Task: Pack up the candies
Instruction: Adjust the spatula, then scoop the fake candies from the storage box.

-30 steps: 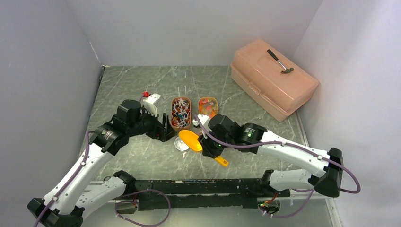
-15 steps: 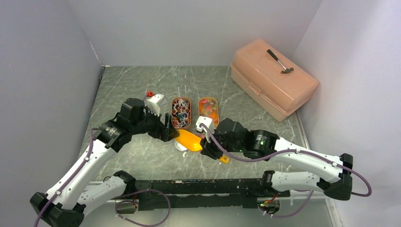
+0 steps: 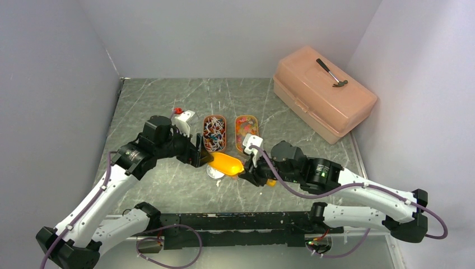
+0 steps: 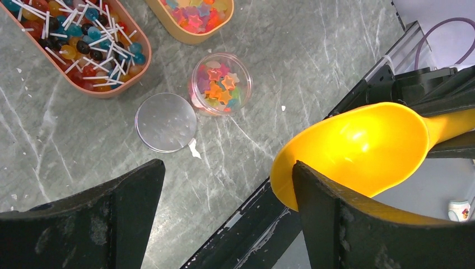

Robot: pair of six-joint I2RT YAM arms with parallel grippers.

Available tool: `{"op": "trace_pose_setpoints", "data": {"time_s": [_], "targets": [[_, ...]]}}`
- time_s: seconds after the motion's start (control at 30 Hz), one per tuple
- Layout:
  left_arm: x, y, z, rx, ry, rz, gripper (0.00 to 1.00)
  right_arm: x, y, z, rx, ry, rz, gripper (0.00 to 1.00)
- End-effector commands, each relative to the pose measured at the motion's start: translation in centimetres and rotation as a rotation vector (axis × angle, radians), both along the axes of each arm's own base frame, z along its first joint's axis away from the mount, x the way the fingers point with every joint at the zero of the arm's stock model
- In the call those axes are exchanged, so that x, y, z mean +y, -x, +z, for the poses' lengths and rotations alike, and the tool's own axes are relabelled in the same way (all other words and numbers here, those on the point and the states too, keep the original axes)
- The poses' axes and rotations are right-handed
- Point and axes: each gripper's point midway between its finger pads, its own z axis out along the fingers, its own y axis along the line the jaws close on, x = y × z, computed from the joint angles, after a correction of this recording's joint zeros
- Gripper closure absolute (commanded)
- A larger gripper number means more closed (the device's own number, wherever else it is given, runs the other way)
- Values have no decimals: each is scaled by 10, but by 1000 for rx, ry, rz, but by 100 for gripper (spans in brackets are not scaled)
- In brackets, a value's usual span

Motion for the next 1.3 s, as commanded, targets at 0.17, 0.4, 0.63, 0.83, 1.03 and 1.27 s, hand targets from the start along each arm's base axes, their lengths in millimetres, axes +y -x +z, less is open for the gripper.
{"op": "trace_pose_setpoints", "data": {"time_s": [0.17, 0.4, 0.63, 0.83, 1.03, 1.27], "targets": [[10, -5, 11, -67, -14, 47, 11, 4, -15, 18, -13, -28, -90, 100], [38, -10, 33, -193, -18, 196, 11, -5, -28, -4, 19, 84, -175, 100], [55, -9, 47, -262, -9, 282, 11, -22, -54, -20, 122, 154, -300, 100], [57, -9, 48, -267, -10, 289, 11, -42, -77, -31, 240, 238, -415, 100], [58, -9, 50, -272, -8, 293, 11, -52, -88, -44, 371, 330, -485, 100], [58, -8, 51, -274, -5, 289, 11, -67, -100, -61, 451, 456, -577, 100]]}}
